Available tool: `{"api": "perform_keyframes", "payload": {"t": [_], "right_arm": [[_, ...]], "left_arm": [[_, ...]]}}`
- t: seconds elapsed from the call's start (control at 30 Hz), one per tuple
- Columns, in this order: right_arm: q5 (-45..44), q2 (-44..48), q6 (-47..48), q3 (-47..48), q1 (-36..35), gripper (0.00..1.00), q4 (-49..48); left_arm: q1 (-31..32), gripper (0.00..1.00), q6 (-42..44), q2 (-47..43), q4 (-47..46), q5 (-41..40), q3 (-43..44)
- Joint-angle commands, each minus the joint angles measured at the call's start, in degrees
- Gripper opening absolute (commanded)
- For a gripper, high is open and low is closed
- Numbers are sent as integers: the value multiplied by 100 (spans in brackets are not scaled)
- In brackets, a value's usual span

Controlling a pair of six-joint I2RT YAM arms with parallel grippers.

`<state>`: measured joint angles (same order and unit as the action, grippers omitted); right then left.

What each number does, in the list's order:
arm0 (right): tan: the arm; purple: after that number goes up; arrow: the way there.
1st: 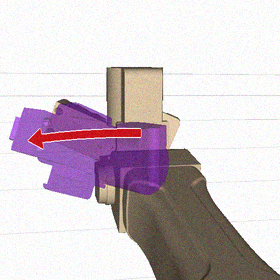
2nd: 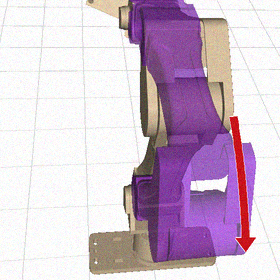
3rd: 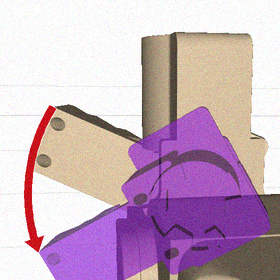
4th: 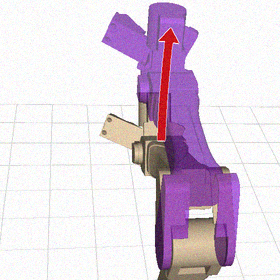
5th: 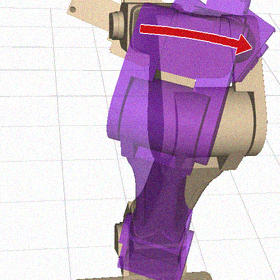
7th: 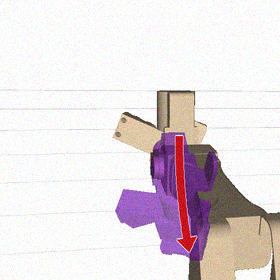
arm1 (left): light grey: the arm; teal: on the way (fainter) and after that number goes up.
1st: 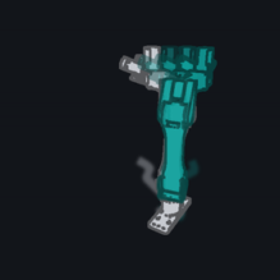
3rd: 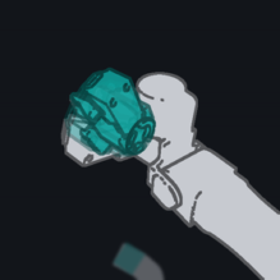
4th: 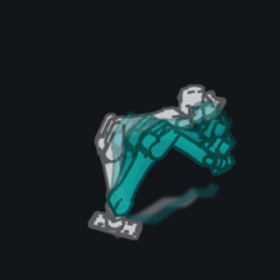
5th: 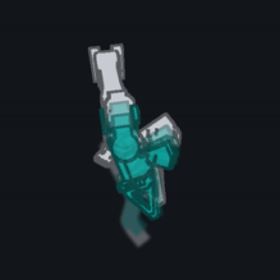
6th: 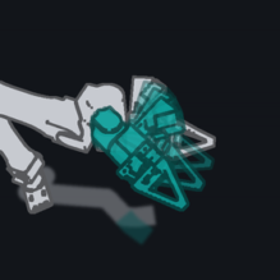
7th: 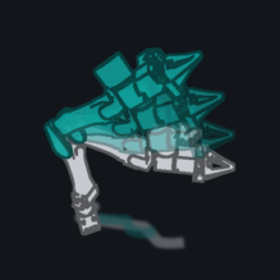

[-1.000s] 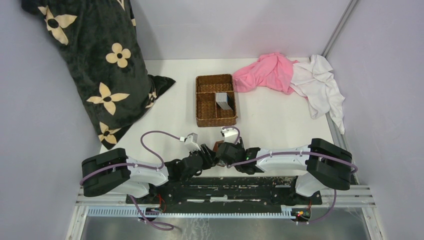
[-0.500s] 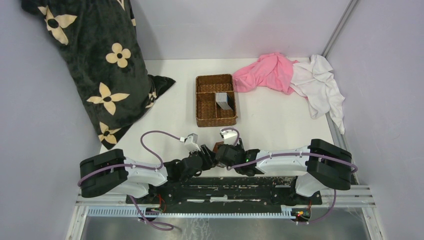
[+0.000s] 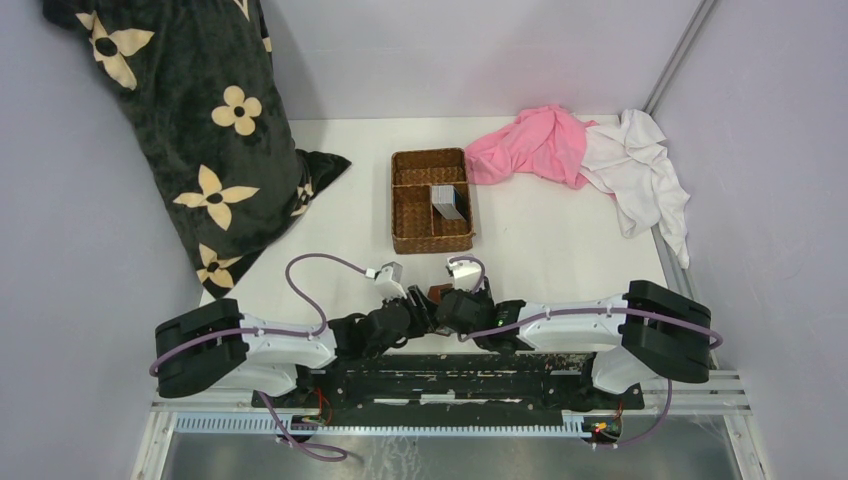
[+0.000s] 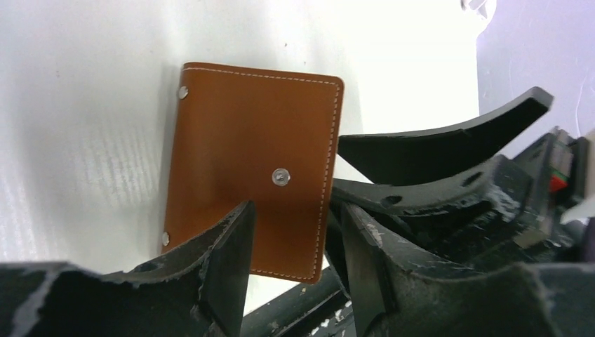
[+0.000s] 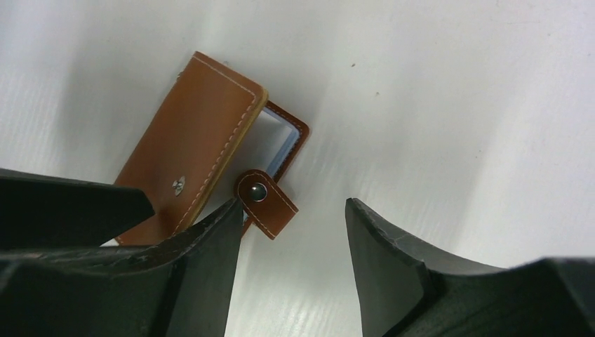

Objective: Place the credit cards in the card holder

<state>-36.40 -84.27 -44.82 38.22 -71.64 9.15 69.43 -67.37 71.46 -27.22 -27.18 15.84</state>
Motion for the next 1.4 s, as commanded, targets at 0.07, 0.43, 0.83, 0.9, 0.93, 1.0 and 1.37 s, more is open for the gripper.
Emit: {"api": "perform_keyframes", "payload": {"t": [0.07, 0.43, 0.83, 0.9, 0.93, 1.0, 1.37], "right_arm": [[350, 194, -132, -168, 155, 62, -310], [389, 547, -102, -390, 401, 62, -343], [423, 631, -44, -471, 606, 62, -332], [449, 627, -51, -523, 646, 62, -358], [465, 655, -54, -549, 658, 62, -373], [490, 722, -55, -569, 660, 61, -367], [515, 841, 68, -547, 725, 62, -162]], "left_arm": [[-39, 61, 338, -75, -370, 272, 728], [-36, 61, 283, -809, 173, -413, 443], [-39, 51, 615, -890, 485, -954, 261], [-37, 49, 626, -716, 505, -971, 249], [-39, 48, 618, -675, 515, -990, 226], [-39, 46, 626, -607, 508, -1027, 185], [-35, 27, 910, -45, 648, -936, 432]]}}
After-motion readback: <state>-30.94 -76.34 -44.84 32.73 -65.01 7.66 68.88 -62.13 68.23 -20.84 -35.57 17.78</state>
